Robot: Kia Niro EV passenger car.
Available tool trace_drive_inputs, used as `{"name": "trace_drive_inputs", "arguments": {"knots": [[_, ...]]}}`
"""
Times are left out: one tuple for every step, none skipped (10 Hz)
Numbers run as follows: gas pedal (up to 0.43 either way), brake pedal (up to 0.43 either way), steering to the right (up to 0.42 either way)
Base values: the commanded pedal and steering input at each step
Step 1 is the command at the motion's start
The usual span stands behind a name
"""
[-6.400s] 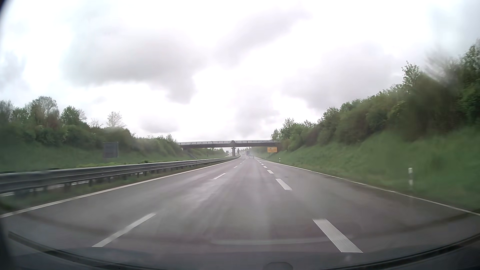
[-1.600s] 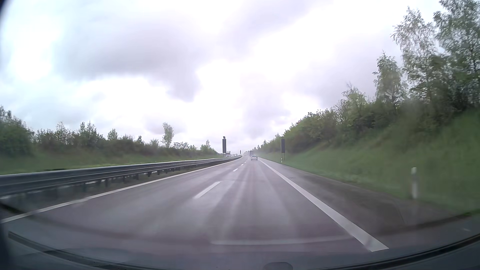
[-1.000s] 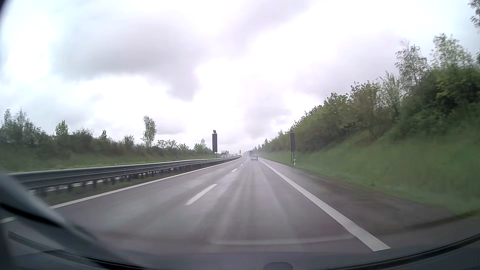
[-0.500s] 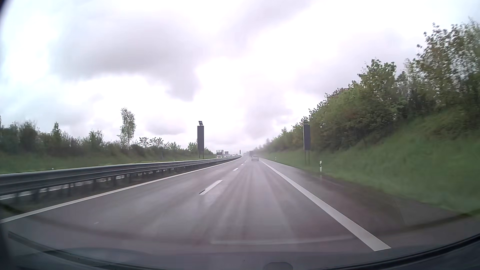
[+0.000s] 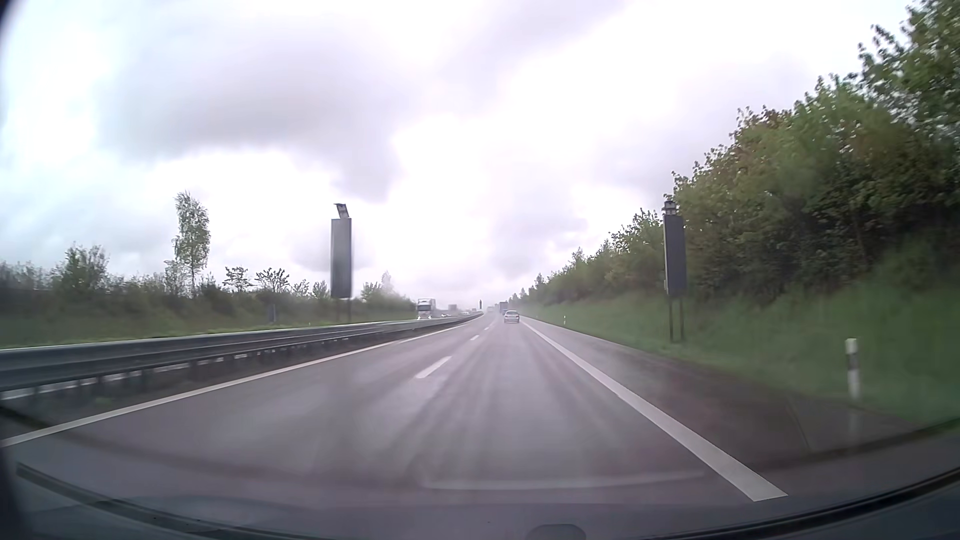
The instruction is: Follow the waypoints while adhering to traffic rules and regulations
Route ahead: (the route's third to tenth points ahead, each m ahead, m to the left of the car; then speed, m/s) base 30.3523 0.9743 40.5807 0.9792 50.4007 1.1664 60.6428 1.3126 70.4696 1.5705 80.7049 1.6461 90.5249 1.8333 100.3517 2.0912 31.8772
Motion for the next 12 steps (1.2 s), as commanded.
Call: {"name": "trace_drive_inputs", "arguments": {"knots": [[0.319,0.000,-0.003],[0.319,0.000,-0.003],[0.311,0.000,-0.003],[0.311,0.000,-0.003],[0.311,0.000,-0.003],[0.311,0.000,-0.004],[0.311,0.000,-0.004],[0.311,0.000,-0.004],[0.311,0.000,-0.005],[0.311,0.000,-0.007],[0.311,0.000,-0.008],[0.311,0.000,-0.007]]}}
